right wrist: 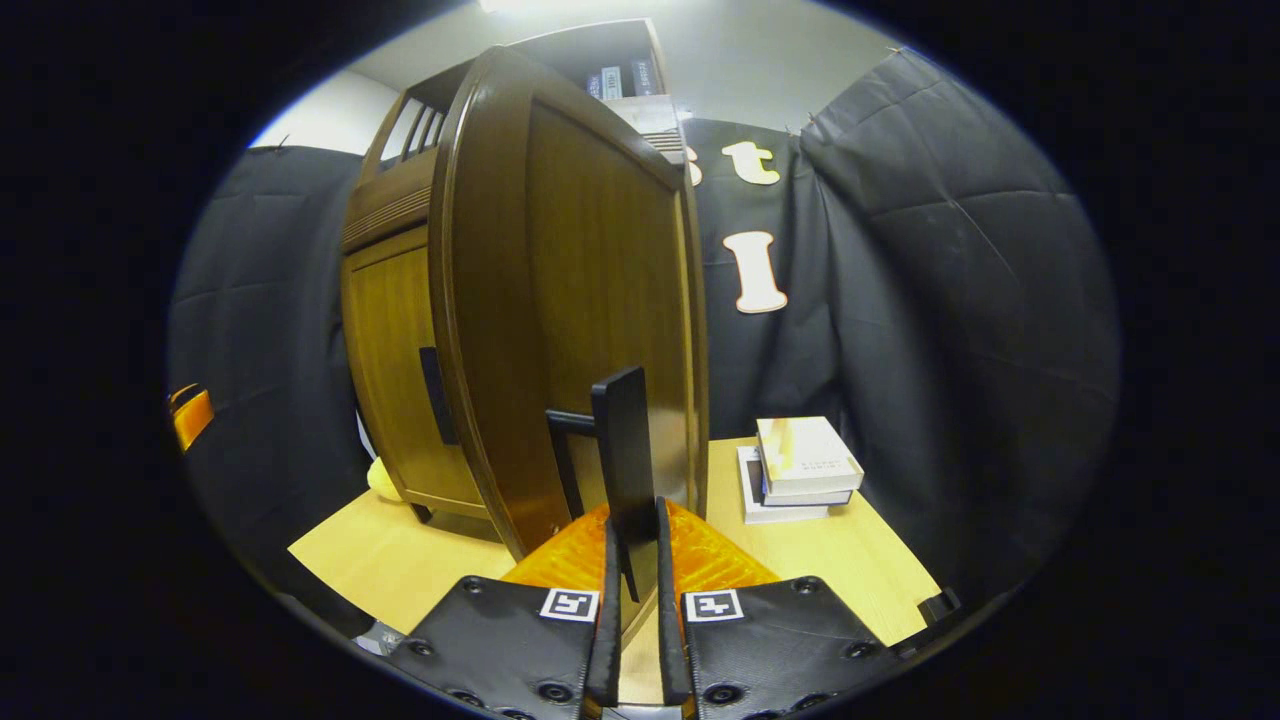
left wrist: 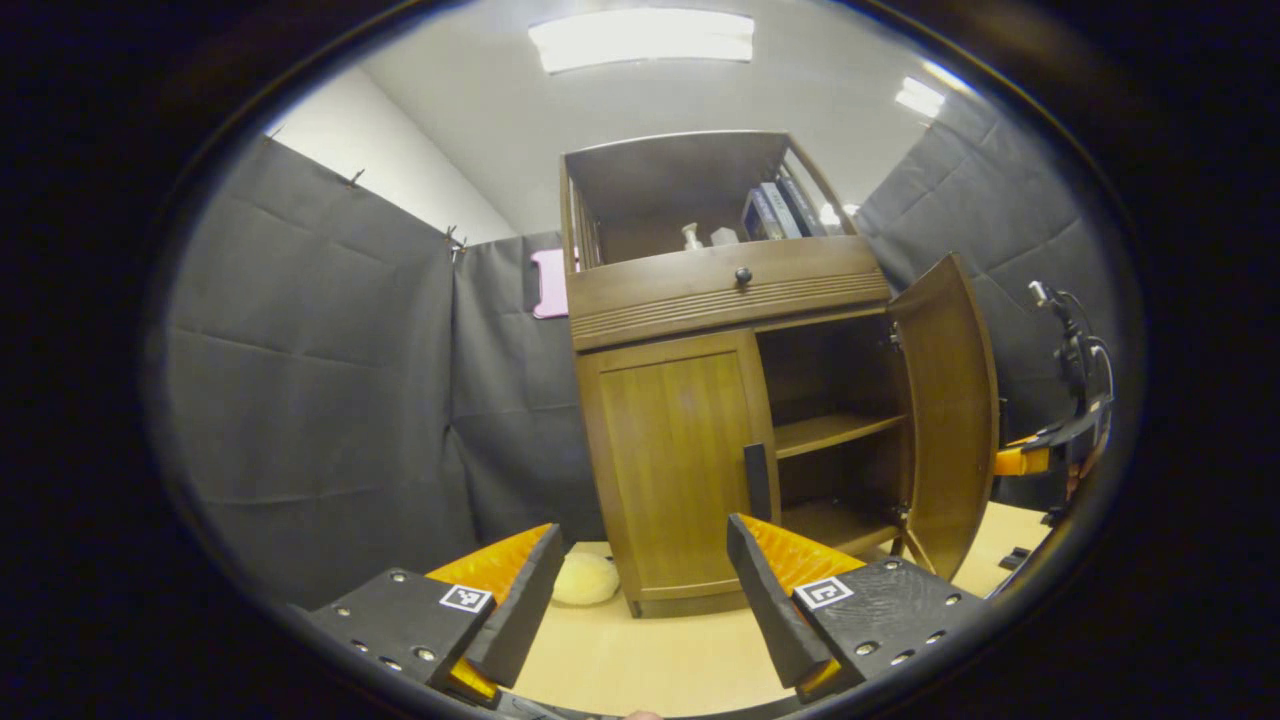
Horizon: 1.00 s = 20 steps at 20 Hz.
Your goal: Open the right door of the double-door shoe cabinet with the right hand, and open the left door with the left hand.
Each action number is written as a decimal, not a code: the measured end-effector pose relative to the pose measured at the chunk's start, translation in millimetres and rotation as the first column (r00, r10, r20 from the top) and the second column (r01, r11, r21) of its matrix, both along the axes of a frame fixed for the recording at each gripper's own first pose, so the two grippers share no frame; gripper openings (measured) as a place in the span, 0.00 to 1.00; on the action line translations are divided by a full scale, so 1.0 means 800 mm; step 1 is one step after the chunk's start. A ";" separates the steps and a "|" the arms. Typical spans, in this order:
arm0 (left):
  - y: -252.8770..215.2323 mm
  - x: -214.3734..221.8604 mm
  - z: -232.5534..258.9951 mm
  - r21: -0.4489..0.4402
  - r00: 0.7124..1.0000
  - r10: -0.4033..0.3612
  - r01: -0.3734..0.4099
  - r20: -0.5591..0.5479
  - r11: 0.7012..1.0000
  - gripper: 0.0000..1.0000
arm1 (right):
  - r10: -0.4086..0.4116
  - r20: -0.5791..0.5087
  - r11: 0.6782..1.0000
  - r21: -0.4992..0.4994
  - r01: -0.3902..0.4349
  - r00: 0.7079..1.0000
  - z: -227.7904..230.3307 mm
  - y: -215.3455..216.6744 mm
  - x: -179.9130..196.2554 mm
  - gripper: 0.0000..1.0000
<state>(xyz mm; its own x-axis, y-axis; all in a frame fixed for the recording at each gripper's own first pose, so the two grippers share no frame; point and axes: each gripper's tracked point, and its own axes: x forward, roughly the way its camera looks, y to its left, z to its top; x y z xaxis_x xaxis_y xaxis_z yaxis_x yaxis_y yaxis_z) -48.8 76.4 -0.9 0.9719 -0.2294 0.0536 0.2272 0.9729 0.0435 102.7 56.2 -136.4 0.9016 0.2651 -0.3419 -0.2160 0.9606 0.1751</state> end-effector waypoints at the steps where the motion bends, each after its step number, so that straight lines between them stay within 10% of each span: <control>1: -0.002 0.001 0.000 0.001 1.000 -0.007 0.007 0.000 1.000 0.96 | -0.008 -0.007 1.000 -0.004 0.008 1.000 -0.003 -0.007 -0.001 0.18; 8: -0.015 0.008 -0.005 0.012 0.998 -0.062 0.063 -0.012 0.998 0.96 | -0.072 -0.016 0.997 -0.028 0.072 0.997 -0.009 -0.061 0.003 0.19; 12: -0.021 0.011 -0.005 0.014 0.996 -0.093 0.093 -0.019 0.996 0.96 | -0.099 -0.022 0.995 -0.025 0.098 0.995 -0.012 -0.086 -0.001 0.03; 20: -0.055 0.008 -0.012 -0.024 0.976 -0.211 0.210 -0.052 0.977 0.96 | -0.179 0.008 0.983 -0.037 0.180 0.984 0.003 -0.125 -0.019 0.11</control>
